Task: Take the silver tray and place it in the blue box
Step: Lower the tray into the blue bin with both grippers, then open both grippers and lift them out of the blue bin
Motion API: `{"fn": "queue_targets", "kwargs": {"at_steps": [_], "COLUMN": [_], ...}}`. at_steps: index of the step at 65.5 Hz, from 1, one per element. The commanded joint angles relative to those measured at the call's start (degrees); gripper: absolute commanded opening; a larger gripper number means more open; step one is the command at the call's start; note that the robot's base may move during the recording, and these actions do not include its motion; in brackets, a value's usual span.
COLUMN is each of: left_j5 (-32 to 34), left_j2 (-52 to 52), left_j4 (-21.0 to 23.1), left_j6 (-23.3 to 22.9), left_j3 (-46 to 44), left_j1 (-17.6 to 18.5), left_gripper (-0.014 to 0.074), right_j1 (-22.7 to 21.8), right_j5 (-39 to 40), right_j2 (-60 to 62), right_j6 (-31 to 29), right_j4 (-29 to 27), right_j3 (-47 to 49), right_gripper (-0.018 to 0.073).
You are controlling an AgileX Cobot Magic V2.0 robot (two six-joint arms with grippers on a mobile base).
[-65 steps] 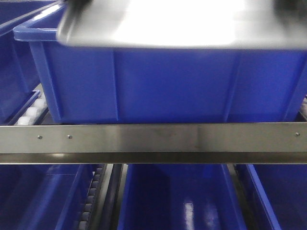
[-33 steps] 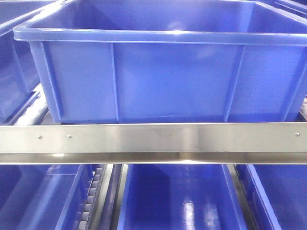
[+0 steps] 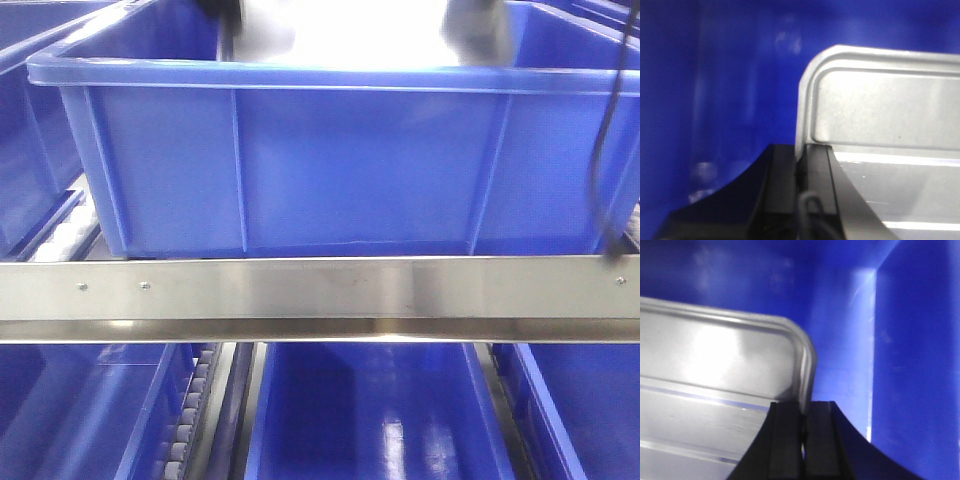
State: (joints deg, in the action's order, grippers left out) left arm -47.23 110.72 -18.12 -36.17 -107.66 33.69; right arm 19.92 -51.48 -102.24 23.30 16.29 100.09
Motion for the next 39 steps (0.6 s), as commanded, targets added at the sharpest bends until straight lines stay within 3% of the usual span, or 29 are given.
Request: {"fn": "queue_targets", "kwargs": {"at_steps": [1, 16, 24, 31, 39], "left_j5": [5.35, 5.83, 5.95, 6.17, 6.42], "left_j2": [-2.08, 0.18, 1.07, 1.32, 1.32], "left_j4": [-0.81, -0.81, -0.81, -0.75, -0.75], "left_j6": [-0.26, 1.40, 1.87, 1.87, 1.87], "left_j3": [-2.22, -2.22, -2.22, -2.22, -2.22], "left_j1": [-0.22, -0.22, -0.25, -0.25, -0.25], "left_gripper": [-0.0104, -0.0098, -0.0004, 0.0155, 0.0331], "right_j1": [-0.58, -0.55, -0.55, -0.55, -0.55], "right_j5": [3.41, 3.19, 3.25, 3.25, 3.11], "right_j2": [0.86, -1.73, -1.77, -1.77, -1.77], "right_j6": [-0.85, -0.85, -0.85, -0.85, -0.85], "right_j4": [1.46, 1.52, 1.82, 1.89, 1.89], "right_j3": [2.23, 2.30, 2.30, 2.30, 2.34], "right_gripper": [0.0069, 0.0069, 0.0092, 0.0195, 0.0414]}}
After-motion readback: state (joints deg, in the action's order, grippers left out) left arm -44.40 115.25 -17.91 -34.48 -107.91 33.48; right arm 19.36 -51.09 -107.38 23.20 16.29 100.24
